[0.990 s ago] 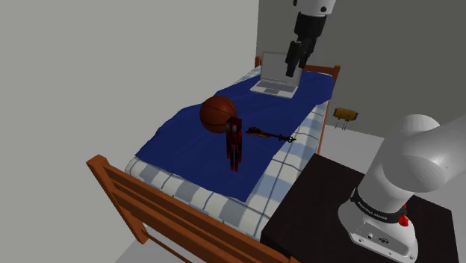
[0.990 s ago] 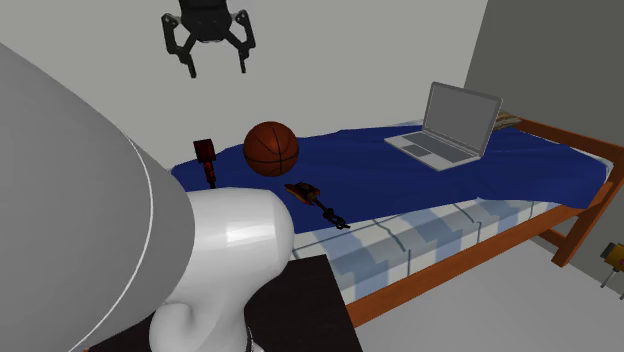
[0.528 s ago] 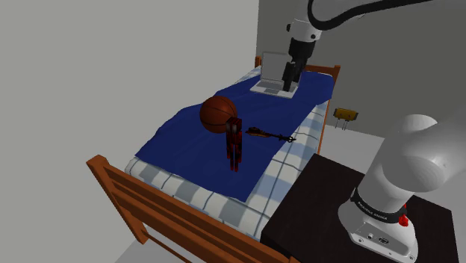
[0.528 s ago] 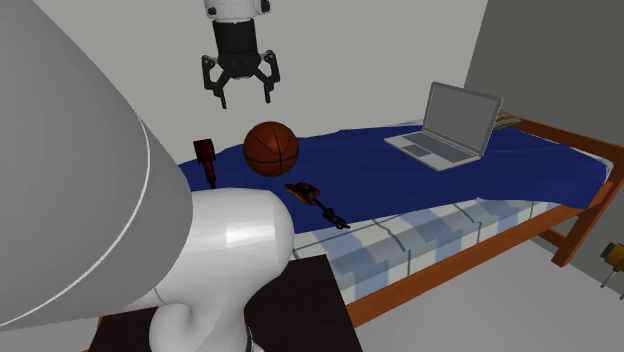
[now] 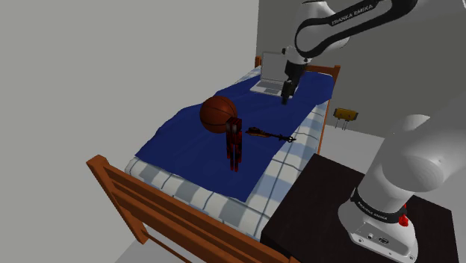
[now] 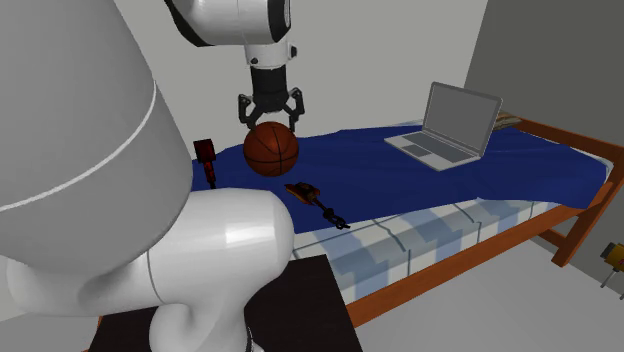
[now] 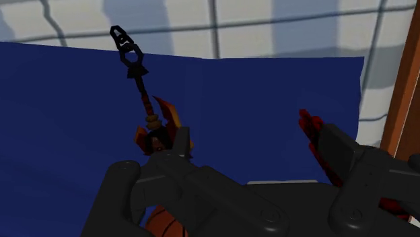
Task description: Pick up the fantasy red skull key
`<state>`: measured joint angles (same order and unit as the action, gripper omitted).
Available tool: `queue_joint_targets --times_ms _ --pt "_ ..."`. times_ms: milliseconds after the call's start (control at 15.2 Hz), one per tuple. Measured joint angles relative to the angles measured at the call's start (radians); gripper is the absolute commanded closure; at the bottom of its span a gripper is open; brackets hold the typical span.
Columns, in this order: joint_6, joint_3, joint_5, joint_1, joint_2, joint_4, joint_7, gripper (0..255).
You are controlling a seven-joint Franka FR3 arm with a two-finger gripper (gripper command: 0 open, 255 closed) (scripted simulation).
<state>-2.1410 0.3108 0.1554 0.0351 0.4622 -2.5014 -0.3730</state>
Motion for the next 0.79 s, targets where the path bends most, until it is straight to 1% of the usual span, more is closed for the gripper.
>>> queue_joint_targets --times_ms 198,462,594,792 --pt "-0.089 0.046 -0.012 -0.009 -0.1 0.003 -0.065 0" --pt "-0.197 0.112 -0.054 -0.019 -0.244 0.025 -0.179 0" --pt "-0.249 0.137 -0.095 -0.029 -0.329 0.046 -0.241 0" --pt "-0.318 0.16 -0.176 -0.034 -0.455 0.083 -0.344 0"
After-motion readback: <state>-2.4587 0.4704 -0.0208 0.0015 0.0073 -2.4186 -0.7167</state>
